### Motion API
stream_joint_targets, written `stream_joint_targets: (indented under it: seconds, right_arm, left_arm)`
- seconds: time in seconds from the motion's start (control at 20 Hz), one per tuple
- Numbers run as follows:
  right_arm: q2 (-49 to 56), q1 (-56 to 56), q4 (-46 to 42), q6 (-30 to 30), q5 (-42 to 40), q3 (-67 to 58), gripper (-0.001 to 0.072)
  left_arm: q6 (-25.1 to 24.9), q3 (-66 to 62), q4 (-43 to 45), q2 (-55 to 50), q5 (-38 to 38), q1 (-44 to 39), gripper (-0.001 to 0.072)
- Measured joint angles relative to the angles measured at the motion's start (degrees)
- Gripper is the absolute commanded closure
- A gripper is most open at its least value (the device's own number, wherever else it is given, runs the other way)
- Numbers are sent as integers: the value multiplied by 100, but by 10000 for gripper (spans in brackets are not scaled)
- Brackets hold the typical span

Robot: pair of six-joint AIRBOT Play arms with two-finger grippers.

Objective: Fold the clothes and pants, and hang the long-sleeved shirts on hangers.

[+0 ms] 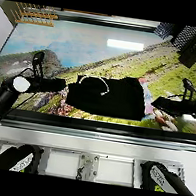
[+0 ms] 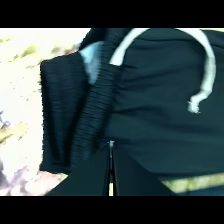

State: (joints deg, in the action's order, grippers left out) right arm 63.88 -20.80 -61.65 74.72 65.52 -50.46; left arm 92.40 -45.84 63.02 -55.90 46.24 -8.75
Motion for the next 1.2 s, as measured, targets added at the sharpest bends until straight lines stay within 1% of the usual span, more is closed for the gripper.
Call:
stream_joint_targets:
  seconds: [0.15, 0.25, 0.4, 0.55, 0.7, 1.0, 1.2]
  right_arm:
    - [778, -758, 514, -636, 90, -133, -8]
    - [1370, -1073, 820, -931, 127, -271, -6]
    - [2155, -1239, 1080, -1196, 208, -557, -6]
    - [2708, -1150, 1283, -1381, 308, -789, -7]
    - [3010, -870, 1659, -1611, 483, -885, -7]
    - [3211, -321, 2459, -2229, 608, -925, -6]
    - [3261, -57, 2747, -2361, 654, -931, -5]
  left_arm:
    - [0, -26, -2, 15, 57, -393, 697]
    - [2, -35, -13, -96, 81, -686, 697]
    - [98, -39, -17, -334, 87, -1043, 697]
    - [181, -39, -20, -549, 63, -1257, 697]
    - [254, -39, -20, -710, 33, -1346, 697]
    - [291, -42, -20, -817, 28, -1392, 697]
    - [308, -42, -20, -828, 26, -1394, 697]
